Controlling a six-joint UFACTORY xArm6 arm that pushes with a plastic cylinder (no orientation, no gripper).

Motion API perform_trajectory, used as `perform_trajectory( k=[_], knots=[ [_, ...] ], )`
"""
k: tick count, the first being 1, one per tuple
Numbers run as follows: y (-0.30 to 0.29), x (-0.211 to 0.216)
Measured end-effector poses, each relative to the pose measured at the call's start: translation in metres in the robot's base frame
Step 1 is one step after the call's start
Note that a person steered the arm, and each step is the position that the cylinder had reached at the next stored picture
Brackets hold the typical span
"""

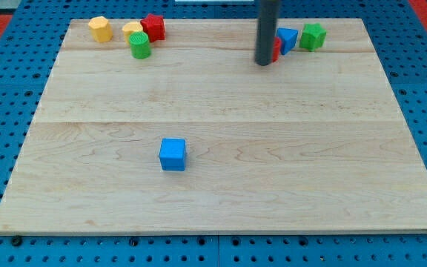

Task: Push the blue cube towards right and up

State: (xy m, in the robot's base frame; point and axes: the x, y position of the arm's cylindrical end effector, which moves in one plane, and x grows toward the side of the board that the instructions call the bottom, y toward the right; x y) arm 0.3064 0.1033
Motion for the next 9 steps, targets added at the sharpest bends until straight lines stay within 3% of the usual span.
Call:
perform_trajectory(
  k=[1,2,3,4,5,7,8,9],
  knots=[
    [-0.01,0.08],
    [-0.017,0.189],
    [-0.086,0.244],
    [-0.156,0.259],
    [-0.2,0.224],
    [-0.106,0.127],
    [-0.04,0.119],
    [-0.076,0.135]
  ],
)
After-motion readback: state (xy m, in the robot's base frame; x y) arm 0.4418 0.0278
